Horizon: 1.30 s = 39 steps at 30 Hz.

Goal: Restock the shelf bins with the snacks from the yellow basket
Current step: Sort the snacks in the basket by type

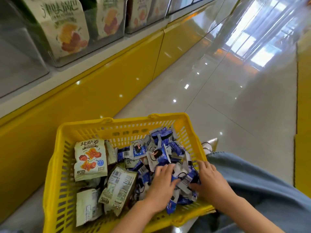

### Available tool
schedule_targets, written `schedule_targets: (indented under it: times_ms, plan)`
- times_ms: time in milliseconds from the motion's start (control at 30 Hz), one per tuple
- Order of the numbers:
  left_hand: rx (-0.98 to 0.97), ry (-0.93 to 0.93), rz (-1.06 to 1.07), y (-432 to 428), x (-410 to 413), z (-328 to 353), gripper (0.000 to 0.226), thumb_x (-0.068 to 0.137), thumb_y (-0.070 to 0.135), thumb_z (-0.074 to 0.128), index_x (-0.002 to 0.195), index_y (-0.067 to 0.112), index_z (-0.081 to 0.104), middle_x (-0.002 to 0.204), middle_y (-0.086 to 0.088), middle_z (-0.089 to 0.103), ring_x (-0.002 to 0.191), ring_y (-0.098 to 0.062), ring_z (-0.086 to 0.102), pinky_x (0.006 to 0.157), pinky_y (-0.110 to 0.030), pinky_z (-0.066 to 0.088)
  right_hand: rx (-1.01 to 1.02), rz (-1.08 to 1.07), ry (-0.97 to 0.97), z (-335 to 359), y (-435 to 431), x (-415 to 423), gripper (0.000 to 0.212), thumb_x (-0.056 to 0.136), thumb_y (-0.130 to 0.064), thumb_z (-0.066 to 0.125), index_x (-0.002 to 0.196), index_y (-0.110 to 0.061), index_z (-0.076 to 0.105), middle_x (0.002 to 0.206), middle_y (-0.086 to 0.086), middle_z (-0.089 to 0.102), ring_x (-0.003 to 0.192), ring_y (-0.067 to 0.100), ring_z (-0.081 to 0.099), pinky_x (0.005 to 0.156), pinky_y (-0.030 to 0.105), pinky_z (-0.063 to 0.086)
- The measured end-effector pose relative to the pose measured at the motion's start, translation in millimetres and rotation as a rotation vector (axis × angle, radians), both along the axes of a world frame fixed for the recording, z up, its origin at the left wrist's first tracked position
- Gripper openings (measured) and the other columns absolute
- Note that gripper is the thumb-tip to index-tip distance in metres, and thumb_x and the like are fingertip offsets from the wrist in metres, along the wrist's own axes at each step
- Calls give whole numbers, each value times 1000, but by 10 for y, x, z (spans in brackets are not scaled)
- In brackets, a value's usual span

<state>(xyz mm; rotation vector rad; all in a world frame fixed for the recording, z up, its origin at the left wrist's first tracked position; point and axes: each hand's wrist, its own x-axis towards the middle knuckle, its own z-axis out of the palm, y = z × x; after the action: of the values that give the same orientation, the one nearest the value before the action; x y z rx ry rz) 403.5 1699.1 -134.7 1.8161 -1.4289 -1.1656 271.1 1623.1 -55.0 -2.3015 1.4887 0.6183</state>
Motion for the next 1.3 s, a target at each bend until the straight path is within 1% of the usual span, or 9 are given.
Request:
schedule_targets:
  times_ms: [167,300,433,633,767,967,1067,1167,1300]
  plan:
    - [31,-145,-166,131,-92,-9,53,100,34,32,146,17,12,154,0,10,142,-17,3,115,-32,10,-62,112,-488,23,77,181,49,97,-32,43,143,-35,25,150,-16,25,136,7,29,109,22,25]
    - [5,84,-136,236,52,-28,42,95,38,42,135,27,30,143,12,27,129,-6,31,107,-28,31,-5,266,-166,-239,124,251,54,96,-53,23,144,-29,29,153,-9,23,144,12,7,117,31,7]
    - [-23,3,53,295,353,-94,31,97,30,40,128,28,39,130,14,39,98,4,50,86,-15,42,-65,334,-51,-366,182,94,49,97,-53,21,137,-29,38,143,-6,40,140,15,20,112,33,19]
    - [45,-109,210,114,850,-285,40,97,31,41,135,20,36,141,4,33,128,-10,37,108,-25,27,-82,237,-187,-358,116,201,41,95,-45,36,132,-30,43,142,-9,35,132,13,28,111,30,22]
    - [168,-79,257,-182,1041,-425,54,96,39,42,142,16,27,148,-2,28,136,-17,28,110,-31,24,-178,20,-471,-447,-215,551,56,91,-46,50,138,-21,33,142,-4,35,133,12,29,109,22,22]
    - [394,178,208,-518,940,-663,65,93,49,42,145,16,23,150,-7,29,135,-23,32,109,-37,30,50,-252,-387,-929,-752,926,109,76,-65,57,149,-9,-2,157,11,5,145,24,5,116,35,13]
    - [422,409,367,-646,879,-684,63,90,52,43,141,16,30,137,-8,45,120,-20,46,96,-31,37,11,-272,-321,-1096,-822,982,111,72,-69,58,149,-10,3,153,14,17,141,30,19,112,41,26]
    - [394,559,402,-753,782,-689,64,91,48,47,143,18,26,149,-4,30,133,-20,33,104,-33,29,-17,-275,-284,-1140,-913,993,93,71,-62,65,140,-12,29,137,13,38,123,29,43,94,37,43]
    - [350,488,315,-700,655,-665,70,87,45,57,145,20,25,150,3,29,136,-15,29,99,-24,27,23,-301,-329,-1118,-1017,934,72,76,-48,68,131,-10,39,127,10,45,106,26,53,76,28,43]
